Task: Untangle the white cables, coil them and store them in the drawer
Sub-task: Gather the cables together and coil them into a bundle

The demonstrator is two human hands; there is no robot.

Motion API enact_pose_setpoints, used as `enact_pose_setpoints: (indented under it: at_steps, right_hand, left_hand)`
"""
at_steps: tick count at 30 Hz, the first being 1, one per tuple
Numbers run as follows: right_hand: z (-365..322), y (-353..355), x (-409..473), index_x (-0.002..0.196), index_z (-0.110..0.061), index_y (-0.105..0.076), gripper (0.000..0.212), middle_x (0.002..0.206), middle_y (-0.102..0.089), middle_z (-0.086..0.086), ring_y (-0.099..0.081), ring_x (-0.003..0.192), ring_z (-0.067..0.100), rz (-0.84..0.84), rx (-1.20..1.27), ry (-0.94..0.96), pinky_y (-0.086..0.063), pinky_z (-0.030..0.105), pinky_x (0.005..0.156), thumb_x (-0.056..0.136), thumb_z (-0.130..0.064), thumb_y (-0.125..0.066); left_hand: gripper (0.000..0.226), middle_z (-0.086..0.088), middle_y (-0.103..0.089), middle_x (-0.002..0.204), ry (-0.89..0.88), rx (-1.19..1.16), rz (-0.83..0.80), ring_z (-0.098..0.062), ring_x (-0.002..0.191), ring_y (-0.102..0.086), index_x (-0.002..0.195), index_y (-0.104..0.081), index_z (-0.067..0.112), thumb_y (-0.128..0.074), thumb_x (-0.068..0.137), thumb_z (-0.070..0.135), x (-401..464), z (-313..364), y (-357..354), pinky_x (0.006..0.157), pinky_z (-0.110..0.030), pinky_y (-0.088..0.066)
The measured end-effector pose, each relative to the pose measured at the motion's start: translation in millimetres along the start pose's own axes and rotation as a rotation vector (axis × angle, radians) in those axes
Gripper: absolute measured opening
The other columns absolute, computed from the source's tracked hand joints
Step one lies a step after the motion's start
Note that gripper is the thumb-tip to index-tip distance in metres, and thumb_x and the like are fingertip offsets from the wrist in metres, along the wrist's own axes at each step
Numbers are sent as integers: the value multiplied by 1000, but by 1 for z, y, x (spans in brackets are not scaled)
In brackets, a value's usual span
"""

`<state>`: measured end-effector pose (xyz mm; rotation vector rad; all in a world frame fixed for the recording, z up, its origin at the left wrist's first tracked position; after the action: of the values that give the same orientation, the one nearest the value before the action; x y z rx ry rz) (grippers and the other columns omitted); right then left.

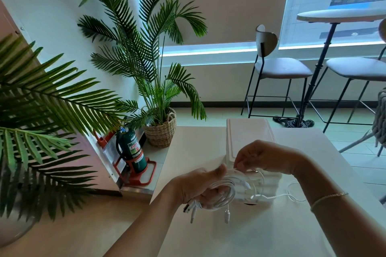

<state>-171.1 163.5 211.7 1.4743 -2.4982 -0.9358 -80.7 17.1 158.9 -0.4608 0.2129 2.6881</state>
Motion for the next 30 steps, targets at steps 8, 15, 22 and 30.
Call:
enact_pose_setpoints:
  at_steps: [8,15,22,30]
  right_hand:
    - [3,-1,4,86,-25,-64,22,82,-63,-6,-60,77,7,36,42,-19,-50,17,74,90,-6,-56]
    - [7,-10,4,80,-25,-70,21,76,-67,-5,-59,73,7,-41,84,-7,-50,23,77,86,-6,-61]
    - [-12,-8,0,76,-29,-67,12,67,-64,-12,-55,59,-8,-13,-76,-3,-42,11,62,79,-19,-72]
    - [-31,-19,1,64,-33,-47,24,68,-50,-12,-43,60,1,135,-453,-39,-35,15,54,75,-22,-65]
  left_hand:
    - [80,11,-31,37,-15,-38,-7,-4,30,-22,63,-46,12,-53,47,91,-1,-3,3,37,-14,-21]
    - [72,10,-29,36,-34,-85,-59,-5,29,-19,60,-48,16,-53,54,88,-1,-1,0,37,-13,-21]
    - [77,10,-29,37,-3,-51,-38,-4,31,-19,64,-43,13,-51,54,88,2,-2,-2,36,-11,-20]
    - [72,9,-32,37,-21,-68,-14,-5,31,-21,61,-48,16,-54,53,87,1,-2,-4,37,-14,-20]
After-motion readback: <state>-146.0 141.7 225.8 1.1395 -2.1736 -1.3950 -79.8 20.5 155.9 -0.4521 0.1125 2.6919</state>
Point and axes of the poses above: each hand's wrist, its own x-axis towards the middle knuckle, its own y-axis out of the back of the hand, z = x × y, the point moved 3 cm from there along x, towards the middle knuckle
